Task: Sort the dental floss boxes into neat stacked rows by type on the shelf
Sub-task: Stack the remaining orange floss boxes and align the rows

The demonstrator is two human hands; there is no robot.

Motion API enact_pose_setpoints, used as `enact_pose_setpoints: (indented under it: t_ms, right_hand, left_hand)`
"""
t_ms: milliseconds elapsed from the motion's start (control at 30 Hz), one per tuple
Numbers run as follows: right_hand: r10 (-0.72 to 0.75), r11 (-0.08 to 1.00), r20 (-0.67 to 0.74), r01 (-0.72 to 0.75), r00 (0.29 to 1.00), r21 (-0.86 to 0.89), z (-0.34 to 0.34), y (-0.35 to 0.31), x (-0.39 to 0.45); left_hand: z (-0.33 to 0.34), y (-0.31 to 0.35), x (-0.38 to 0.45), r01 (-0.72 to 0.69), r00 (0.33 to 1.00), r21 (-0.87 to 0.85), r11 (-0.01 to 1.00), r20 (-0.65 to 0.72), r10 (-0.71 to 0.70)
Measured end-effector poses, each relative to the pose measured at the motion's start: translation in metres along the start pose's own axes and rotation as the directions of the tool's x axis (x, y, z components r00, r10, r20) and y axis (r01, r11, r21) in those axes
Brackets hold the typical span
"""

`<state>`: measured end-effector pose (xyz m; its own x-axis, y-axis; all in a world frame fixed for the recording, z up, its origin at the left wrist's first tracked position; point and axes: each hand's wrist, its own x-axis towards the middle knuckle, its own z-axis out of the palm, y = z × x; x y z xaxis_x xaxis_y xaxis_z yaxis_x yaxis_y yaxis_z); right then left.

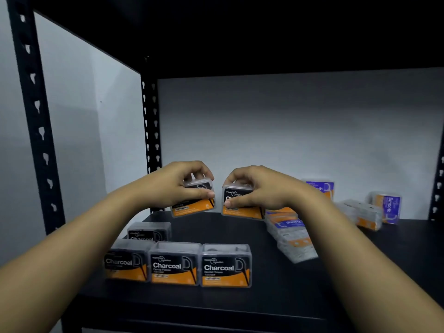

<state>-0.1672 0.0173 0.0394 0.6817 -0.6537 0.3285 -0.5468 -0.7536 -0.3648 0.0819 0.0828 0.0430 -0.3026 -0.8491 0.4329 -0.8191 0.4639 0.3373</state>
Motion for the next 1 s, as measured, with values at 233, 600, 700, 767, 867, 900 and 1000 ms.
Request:
enact_pose_setpoints:
  t_ms: [233,600,700,767,867,900,1000]
  right_hand:
    - [0.05,0.999,0.046,-0.051,0.998,0.014,0.026,-0.006,0.016]
    - [0.137,0.987,0.156,-0.148,0.978,0.066,0.054,0.009,0.004]
    - [0.131,0.985,0.156,-0.146,0.979,0.088,0.057,0.01,0.004]
    - [0.124,0.985,0.153,-0.139,0.98,0.097,0.06,0.009,0.005]
    - [0.122,0.989,0.174,-0.135,0.977,0.059,0.068,0.009,0.006]
    - [0.119,0.991,0.181,-0.13,0.976,0.045,0.071,0.009,0.007]
    - [0.109,0.992,0.196,-0.118,0.974,0.035,0.078,0.011,0.01]
  left_hand:
    - [0.006,-0.021,-0.002,0.013,0.999,-0.037,0.999,0.032,-0.012]
    - [0.025,-0.034,0.008,0.02,0.98,-0.015,1.0,0.196,-0.016]
    - [0.031,-0.038,0.01,0.031,0.976,-0.016,0.999,0.218,-0.027]
    - [0.034,-0.04,0.01,0.037,0.965,0.019,0.999,0.259,-0.041]
    - [0.037,-0.041,0.009,0.053,0.942,0.088,0.995,0.326,-0.079]
    - [0.037,-0.041,0.008,0.059,0.935,0.103,0.993,0.342,-0.091]
    - [0.035,-0.038,0.005,0.08,0.916,0.143,0.986,0.379,-0.129]
